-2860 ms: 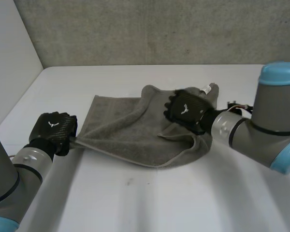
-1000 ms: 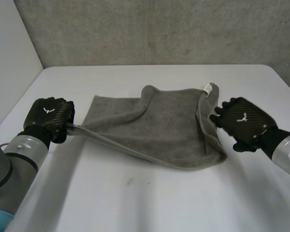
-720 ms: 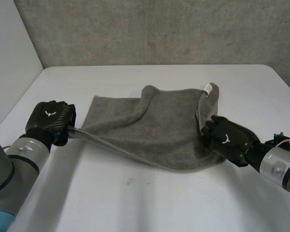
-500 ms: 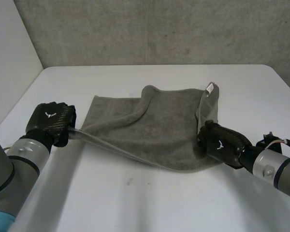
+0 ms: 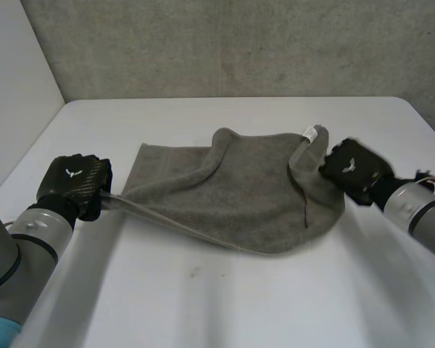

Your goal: Fold the towel.

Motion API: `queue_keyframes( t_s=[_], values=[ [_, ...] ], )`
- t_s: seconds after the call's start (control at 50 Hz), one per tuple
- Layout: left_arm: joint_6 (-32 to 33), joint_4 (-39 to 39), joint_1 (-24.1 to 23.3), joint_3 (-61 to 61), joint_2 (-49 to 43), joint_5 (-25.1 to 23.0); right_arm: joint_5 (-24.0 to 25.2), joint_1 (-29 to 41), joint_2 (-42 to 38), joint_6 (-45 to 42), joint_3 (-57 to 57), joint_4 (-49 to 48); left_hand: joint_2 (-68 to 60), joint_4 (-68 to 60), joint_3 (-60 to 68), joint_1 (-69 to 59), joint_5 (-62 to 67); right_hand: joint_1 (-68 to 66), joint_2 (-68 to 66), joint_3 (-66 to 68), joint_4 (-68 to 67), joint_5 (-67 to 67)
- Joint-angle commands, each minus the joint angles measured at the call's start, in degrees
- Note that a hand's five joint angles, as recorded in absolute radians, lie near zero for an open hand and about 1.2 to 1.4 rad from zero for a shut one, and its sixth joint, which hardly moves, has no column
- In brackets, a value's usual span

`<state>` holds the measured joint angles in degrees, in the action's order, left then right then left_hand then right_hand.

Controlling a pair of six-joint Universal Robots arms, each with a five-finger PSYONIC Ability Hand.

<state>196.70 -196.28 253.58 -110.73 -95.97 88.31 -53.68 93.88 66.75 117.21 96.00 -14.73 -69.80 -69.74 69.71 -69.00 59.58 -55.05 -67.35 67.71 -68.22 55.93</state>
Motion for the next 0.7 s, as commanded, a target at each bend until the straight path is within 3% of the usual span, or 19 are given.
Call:
queue_keyframes(
  t_s=[0.02,0.14,0.38,0.48,0.62,0.64,0.7],
  values=[
    [0.0,0.3,-0.4,0.0,0.2,0.0,-4.9,-3.2,6.7,24.6,1.7,1.0,-10.2,-10.3,10.3,-11.0,10.4,-24.9,-12.7,12.3,-11.8,14.1],
    [0.0,0.6,-0.9,-0.1,0.2,0.0,-8.5,-6.2,7.9,25.9,6.0,4.9,-10.2,-10.3,10.3,-11.0,10.4,-24.9,-12.7,12.3,-11.8,14.1],
    [-0.1,6.4,-1.4,0.7,4.4,-0.2,-8.8,-9.4,14.3,26.9,9.1,15.9,-10.2,-10.3,10.3,-11.0,10.4,-24.9,-12.7,12.3,-11.8,14.1],
    [-0.6,6.7,-0.9,0.9,6.5,-0.3,-8.0,-9.1,13.9,26.1,9.4,20.9,-10.2,-10.3,10.3,-11.0,10.4,-24.9,-12.7,12.3,-11.8,14.1],
    [-1.4,6.7,-0.5,1.0,5.4,-0.3,-9.3,-8.9,9.2,25.4,9.9,17.6,-10.2,-10.3,10.3,-11.0,10.4,-24.9,-12.7,12.3,-11.8,14.1],
    [-1.4,6.7,-0.5,1.0,5.2,-0.3,-9.8,-9.2,8.6,25.2,9.9,16.2,-10.2,-10.3,10.3,-11.0,10.4,-7.9,4.4,-4.8,5.3,-3.0],
    [-1.4,6.6,-0.5,1.0,4.9,-0.3,-8.9,-9.4,8.6,25.1,11.0,12.0,-10.2,-10.3,10.3,-11.0,10.4,2.6,14.8,-15.2,15.7,-13.4]
  ],
)
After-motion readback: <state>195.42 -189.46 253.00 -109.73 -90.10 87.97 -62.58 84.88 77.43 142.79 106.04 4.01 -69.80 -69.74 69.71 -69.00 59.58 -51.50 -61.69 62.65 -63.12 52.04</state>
